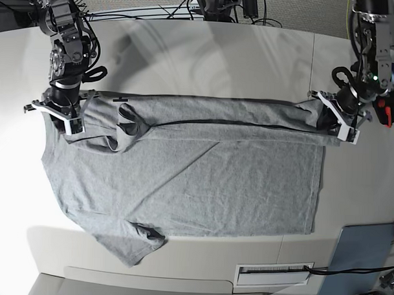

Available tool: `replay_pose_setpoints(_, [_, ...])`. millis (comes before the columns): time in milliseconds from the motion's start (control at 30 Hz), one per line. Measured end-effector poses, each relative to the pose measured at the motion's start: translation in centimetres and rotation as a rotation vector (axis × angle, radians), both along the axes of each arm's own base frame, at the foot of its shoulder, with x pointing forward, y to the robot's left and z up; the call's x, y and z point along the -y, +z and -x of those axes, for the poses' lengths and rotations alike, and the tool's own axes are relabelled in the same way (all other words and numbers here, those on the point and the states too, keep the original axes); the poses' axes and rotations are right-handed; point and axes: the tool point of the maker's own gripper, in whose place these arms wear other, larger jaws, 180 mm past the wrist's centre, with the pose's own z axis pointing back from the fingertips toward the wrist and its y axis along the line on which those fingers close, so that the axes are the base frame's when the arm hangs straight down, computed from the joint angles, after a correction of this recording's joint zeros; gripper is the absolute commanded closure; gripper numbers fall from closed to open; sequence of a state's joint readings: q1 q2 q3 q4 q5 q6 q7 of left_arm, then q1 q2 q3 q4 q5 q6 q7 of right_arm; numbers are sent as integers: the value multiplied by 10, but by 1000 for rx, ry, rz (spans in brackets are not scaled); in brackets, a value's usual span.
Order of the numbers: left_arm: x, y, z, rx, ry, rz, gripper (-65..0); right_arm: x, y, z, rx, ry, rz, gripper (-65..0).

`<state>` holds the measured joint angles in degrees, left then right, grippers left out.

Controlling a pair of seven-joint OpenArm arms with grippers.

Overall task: Fold the T-shirt properly
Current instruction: 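Release the folded edge and raise both grippers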

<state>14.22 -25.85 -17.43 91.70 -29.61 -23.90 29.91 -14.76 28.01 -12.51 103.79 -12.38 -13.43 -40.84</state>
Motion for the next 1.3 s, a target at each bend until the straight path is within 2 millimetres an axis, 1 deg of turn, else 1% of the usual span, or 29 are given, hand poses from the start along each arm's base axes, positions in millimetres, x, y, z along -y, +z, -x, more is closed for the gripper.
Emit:
replay_pose_setpoints(67, [4,-3,0,3,49,37,0,-9,-8,1,-26,11,-65,0])
replay_pose_setpoints(167, [16,-20,4,-32,74,70,0,-18,-15,2,-46,23,-108,0])
replay_pose_setpoints(233, [20,-29,8,-50,73,68,0,-20,-20,3,-56,23,-125,0])
replay_pose_setpoints(300, [17,-27,6,-30,76,62,0,-17,-31,6,-79,19,-125,0])
replay_pose_setpoints(400, [16,-26,4,-25,77,60,0,-1,-60,18,-155,-18,-104,0])
replay_pose_setpoints(433, [16,-26,5,-27,76,58,0,3,-68,22,-180,-30,-100,0])
replay_pose_setpoints(467, [16,-28,6,-31,77,56,0,6,-71,23,-183,-34,-95,0])
replay_pose_setpoints(533, [15,-32,8,-42,81,58,0,8,-71,22,-191,-46,-93,0])
replay_pose_setpoints(600, [13,-43,13,-66,95,54,0,7,-72,21,-198,-41,-93,0])
replay_pose_setpoints(733, [12,-48,18,-66,103,47,0,7,-75,27,-217,-27,-76,0])
replay_pose_setpoints(833, [12,-50,26,-66,103,53,0,7,-77,32,-229,-23,-69,0])
replay_pose_setpoints(967, [12,-53,35,-75,102,58,0,13,-79,45,-247,-15,-5,0])
replay_pose_setpoints(1100, [19,-53,48,-113,20,49,0,13,-79,64,-271,0,25,0])
replay_pose_setpoints(1233, [13,-52,68,-160,-28,-4,0,8,-77,87,-306,0,27,0])
replay_pose_setpoints(1300, [11,-51,80,-181,-47,-26,0,9,-75,97,-320,-10,15,0])
